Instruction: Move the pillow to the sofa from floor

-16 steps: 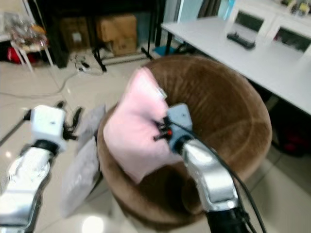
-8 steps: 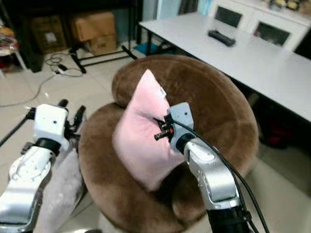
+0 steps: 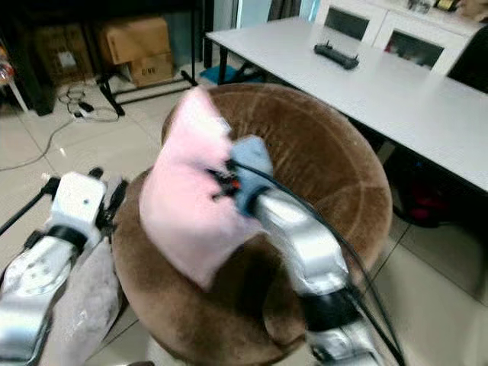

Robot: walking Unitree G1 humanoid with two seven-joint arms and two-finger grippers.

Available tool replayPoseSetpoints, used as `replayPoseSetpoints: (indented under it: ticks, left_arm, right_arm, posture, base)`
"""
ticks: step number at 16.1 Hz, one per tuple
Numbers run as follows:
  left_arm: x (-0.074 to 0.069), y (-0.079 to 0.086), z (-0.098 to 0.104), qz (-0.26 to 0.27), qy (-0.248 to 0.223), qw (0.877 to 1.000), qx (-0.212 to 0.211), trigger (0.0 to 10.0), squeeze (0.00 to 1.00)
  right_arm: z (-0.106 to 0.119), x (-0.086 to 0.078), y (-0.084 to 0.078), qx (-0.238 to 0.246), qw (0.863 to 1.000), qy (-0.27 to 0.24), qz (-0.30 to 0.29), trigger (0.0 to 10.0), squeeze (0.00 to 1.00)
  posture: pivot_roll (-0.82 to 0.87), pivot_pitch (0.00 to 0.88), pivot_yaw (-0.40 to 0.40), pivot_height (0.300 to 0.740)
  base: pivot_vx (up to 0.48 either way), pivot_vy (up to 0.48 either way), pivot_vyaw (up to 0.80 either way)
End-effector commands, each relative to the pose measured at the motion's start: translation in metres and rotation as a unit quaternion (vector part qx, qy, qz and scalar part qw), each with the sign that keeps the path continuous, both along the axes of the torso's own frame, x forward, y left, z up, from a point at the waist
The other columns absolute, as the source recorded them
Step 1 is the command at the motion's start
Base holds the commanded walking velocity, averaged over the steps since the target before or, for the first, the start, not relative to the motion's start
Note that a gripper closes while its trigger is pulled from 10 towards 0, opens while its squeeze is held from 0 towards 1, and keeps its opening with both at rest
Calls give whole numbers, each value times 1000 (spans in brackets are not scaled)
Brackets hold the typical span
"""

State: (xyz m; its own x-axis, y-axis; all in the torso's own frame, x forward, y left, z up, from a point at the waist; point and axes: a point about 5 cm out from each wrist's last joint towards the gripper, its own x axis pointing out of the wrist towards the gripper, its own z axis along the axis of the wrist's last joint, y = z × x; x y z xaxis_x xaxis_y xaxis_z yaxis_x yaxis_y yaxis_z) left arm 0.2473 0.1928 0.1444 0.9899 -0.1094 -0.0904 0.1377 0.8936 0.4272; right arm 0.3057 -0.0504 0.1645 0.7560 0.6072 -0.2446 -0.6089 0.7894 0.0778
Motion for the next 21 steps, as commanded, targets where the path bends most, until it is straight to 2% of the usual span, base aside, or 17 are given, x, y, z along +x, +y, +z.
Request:
replayPoseSetpoints:
  ticks: [1,4,6,9,10,13,15,16,17,18,19,21]
  left_arm:
    - [0,4,-3,-4,17,1000,8,10000,0]
    - [-4,10,-6,-20,44,998,26,10000,0]
    - [-9,11,-9,-33,62,997,34,10000,0]
    - [-16,9,-13,-49,81,995,36,10000,0]
    - [-18,8,-13,-57,87,994,36,10000,0]
    - [-26,-2,-12,-116,104,988,24,10000,0]
    - [-31,-7,-11,-149,116,982,9,10000,0]
    - [-32,-8,-11,-158,121,980,4,10000,0]
    - [-33,-9,-12,-170,132,977,0,10000,0]
    - [-36,-10,-15,-184,148,972,2,10000,0]
    - [-37,-10,-16,-189,154,970,5,10000,0]
    - [-35,-7,-16,-188,157,969,6,10000,0]
  right_arm:
    - [2,6,7,-2,1000,18,-8,10000,0]
    - [5,17,30,35,997,69,-15,10000,0]
    - [3,29,37,45,993,100,-46,10000,0]
    - [-2,44,36,70,981,147,-104,10000,0]
    - [-6,53,29,79,972,167,-144,10000,0]
    - [-19,76,-9,110,930,193,-292,10000,0]
    - [-30,81,-37,147,892,223,-365,10000,0]
    - [-35,81,-47,147,881,229,-387,10000,0]
    - [-46,78,-58,159,859,255,-414,10000,0]
    - [-62,71,-70,170,828,292,-448,10000,0]
    - [-72,67,-77,171,810,309,-468,10000,0]
    - [-85,60,-89,166,788,322,-498,10000,0]
  posture:
    - [83,0,-87,740]
    - [98,0,-93,740]
    - [108,0,-98,740]
    - [113,0,-101,740]
    - [115,0,-102,740]
    - [128,0,-107,740]
    - [130,0,-108,740]
    - [129,0,-107,740]
    - [129,0,-107,740]
    - [126,0,-104,740]
    - [126,0,-104,740]
    - [120,0,-95,740]
  base:
    - [0,0,0]
    - [0,0,0]
    - [0,0,0]
    - [0,0,0]
    - [0,0,0]
    - [0,0,0]
    - [0,0,0]
    - [0,0,0]
    - [0,0,0]
    - [0,0,0]
    - [0,0,0]
    - [0,0,0]
